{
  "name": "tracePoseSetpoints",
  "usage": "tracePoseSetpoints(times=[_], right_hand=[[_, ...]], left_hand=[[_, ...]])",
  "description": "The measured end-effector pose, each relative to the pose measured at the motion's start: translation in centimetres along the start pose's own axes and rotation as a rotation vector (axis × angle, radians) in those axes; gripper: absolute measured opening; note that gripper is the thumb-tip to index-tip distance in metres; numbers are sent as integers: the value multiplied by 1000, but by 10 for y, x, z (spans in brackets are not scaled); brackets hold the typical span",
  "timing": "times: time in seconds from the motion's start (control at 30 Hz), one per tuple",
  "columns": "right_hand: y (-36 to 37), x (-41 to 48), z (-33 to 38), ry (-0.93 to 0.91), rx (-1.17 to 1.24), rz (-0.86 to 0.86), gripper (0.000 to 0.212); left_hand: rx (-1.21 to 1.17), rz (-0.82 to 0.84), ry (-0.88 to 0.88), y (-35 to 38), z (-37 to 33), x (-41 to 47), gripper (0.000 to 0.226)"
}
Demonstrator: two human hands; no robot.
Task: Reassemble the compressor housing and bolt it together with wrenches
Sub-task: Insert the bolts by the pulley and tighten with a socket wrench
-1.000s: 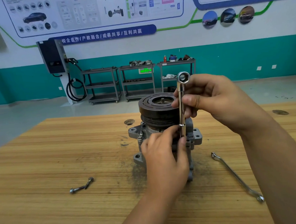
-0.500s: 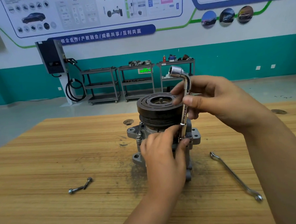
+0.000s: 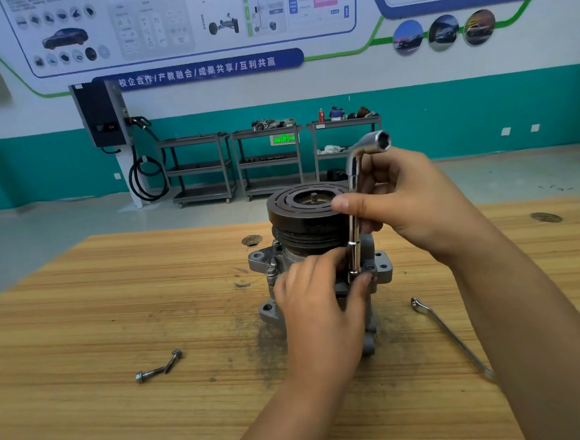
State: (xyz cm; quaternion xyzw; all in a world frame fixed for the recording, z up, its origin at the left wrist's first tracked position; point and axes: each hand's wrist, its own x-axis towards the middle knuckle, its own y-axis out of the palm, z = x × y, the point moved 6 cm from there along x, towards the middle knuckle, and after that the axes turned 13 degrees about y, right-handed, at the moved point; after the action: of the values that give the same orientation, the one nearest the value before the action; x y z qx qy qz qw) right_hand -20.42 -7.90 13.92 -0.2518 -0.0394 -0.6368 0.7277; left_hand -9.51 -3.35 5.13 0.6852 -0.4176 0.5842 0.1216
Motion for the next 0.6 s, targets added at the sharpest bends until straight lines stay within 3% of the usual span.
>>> tracePoseSetpoints(times=[0.1, 0.23, 0.6], right_hand=[[6, -2, 1, -8, -1, 107, 6], [7, -5, 2, 2, -4, 240, 23], [0, 1, 0, 5, 27, 125, 7]], left_hand=[[2, -36, 11, -1, -2, 0, 27], [21, -63, 20, -4, -5, 0, 26], [9, -2, 3, 0, 1, 0, 27]])
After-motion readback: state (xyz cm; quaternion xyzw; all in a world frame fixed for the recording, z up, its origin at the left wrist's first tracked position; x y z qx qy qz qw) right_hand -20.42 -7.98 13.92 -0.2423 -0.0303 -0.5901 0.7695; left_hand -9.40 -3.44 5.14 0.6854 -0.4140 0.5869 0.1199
